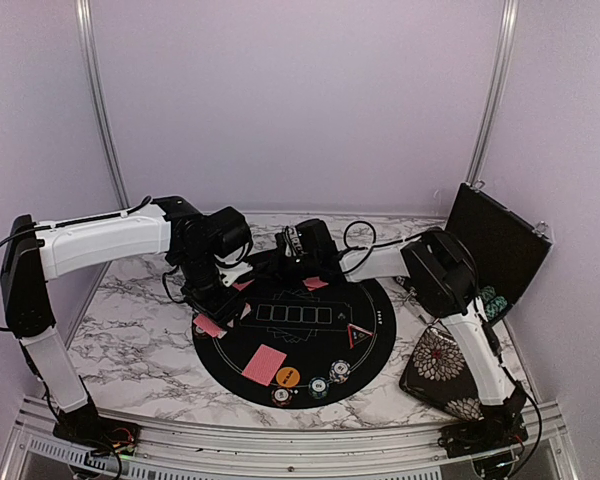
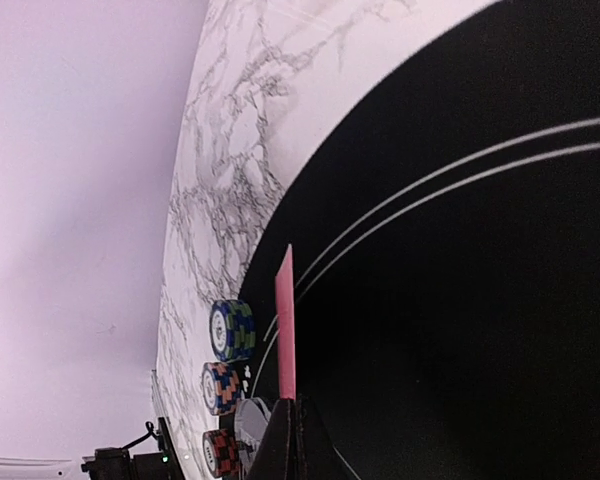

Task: Distribute texas hold em gaming equipment
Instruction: Distribute the poker card in the dealer area.

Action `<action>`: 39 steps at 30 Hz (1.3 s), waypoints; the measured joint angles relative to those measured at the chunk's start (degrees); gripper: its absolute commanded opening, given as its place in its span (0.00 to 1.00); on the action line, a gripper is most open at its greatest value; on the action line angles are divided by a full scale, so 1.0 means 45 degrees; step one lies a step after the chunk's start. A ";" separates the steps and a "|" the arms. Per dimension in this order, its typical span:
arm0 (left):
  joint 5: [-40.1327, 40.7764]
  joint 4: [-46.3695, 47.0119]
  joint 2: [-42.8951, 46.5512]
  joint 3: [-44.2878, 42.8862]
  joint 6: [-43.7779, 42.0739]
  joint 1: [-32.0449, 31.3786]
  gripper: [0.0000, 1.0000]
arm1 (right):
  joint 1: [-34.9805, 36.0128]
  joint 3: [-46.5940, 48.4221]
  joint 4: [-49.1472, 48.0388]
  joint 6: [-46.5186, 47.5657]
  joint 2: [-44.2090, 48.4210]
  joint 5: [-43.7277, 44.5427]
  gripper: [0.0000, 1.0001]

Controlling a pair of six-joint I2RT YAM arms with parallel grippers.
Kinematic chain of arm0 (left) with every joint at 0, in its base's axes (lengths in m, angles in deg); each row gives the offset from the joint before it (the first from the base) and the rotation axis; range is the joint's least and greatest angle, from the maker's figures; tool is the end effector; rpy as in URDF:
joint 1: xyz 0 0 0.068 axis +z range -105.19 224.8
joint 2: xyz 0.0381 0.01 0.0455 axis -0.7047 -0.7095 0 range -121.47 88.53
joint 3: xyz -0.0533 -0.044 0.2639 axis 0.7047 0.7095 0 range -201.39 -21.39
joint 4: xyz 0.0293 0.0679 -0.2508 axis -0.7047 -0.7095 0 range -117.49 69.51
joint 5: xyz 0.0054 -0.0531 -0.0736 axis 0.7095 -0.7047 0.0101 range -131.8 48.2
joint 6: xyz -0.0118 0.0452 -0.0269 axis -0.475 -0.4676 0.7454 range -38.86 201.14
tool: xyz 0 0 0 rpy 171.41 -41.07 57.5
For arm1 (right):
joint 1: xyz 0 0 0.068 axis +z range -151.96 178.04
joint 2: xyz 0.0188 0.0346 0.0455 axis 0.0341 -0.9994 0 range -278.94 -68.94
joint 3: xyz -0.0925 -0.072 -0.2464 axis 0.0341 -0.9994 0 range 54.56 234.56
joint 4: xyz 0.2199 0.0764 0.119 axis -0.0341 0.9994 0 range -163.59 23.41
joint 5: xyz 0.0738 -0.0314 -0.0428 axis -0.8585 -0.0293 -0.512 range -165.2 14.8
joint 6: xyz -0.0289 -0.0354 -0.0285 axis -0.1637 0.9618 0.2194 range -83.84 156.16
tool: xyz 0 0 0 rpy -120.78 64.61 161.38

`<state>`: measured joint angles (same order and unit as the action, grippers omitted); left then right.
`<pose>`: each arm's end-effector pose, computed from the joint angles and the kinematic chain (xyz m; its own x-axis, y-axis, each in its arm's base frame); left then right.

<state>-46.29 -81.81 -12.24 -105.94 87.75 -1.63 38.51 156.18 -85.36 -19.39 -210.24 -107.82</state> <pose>0.2358 -0.2518 0.2551 -0.7529 0.6251 -0.2057 0.6517 0.7518 -0.1008 0.4020 0.3682 0.1198 -0.9510 0.1017 -0.2919 -0.2207 0.4379 0.8715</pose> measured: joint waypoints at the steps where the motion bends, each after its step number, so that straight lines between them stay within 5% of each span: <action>1: 0.0000 -0.0005 0.0000 0.0000 0.0000 0.0000 0.45 | 0.0063 0.0136 0.0097 0.0000 -0.0155 0.0005 0.00; 5: 0.0000 0.0000 0.0000 0.0010 0.0000 0.0000 0.45 | 0.0243 0.0389 0.0568 0.0029 -0.0495 0.0063 0.00; 11: 0.0000 -0.0005 0.0000 0.0010 0.0000 0.0010 0.45 | 0.0282 0.0389 0.0894 0.0257 -0.0500 0.0282 0.25; 24: -0.0034 0.0000 0.0000 0.0010 0.0000 0.0010 0.45 | 0.0262 -0.0631 0.1409 0.1088 0.0612 0.0937 0.63; 39: -0.0267 0.0000 -0.0024 -0.0005 -0.0005 -0.0209 0.45 | -0.0194 -0.6941 -0.2822 -0.0680 0.4571 -0.2336 0.68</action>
<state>-47.49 -81.81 -12.35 -105.96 87.73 -2.57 37.64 124.95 -98.05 -22.45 -189.67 -118.33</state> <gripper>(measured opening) 0.669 0.670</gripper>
